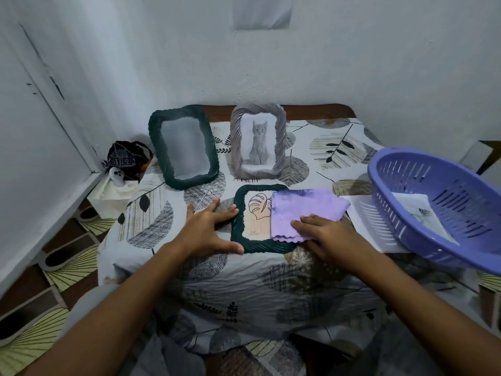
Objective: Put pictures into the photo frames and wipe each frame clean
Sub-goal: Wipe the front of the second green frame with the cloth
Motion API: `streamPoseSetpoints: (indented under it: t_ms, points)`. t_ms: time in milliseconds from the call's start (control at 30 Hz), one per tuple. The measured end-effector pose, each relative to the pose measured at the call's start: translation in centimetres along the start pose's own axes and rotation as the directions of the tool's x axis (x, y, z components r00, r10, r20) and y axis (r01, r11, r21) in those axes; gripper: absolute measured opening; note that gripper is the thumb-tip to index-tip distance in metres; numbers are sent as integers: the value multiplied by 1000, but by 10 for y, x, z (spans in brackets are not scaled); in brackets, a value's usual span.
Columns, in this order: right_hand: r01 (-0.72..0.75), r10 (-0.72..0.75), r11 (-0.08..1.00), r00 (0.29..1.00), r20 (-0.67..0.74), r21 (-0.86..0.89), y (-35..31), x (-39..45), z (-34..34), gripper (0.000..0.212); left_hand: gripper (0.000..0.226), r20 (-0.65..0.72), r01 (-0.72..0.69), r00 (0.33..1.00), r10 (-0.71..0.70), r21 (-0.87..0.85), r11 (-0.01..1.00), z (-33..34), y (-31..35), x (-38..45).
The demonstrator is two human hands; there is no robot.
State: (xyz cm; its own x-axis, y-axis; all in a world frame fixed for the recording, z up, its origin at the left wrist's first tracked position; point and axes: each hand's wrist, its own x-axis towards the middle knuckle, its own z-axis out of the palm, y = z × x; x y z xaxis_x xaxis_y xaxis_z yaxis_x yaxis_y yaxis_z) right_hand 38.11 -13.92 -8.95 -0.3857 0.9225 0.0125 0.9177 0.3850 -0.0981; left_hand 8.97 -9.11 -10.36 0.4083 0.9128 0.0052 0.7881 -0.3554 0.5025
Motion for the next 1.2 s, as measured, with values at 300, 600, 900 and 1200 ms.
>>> streamPoseSetpoints:
  t_ms: [300, 600, 900, 1200]
  points:
    - [117, -140, 982, 977, -163, -147, -3, 11, -1, 47, 136, 34, 9, 999, -10, 43, 999, -1, 0, 0]
    - [77, -6, 985, 912, -409, 157, -6, 17, 3, 41, 136, 84, -1, 996, -6, 86, 996, 0, -2, 0]
    - [-73, 45, 900, 996, 75, 430, -15, 30, -18, 64, 136, 102, 6, 995, -15, 89, 996, -1, -2, 2]
    - [-359, 362, 760, 926, 105, 542, 18, 80, -15, 76, 135, 88, 8, 996, -16, 94, 996, 0, -6, 3]
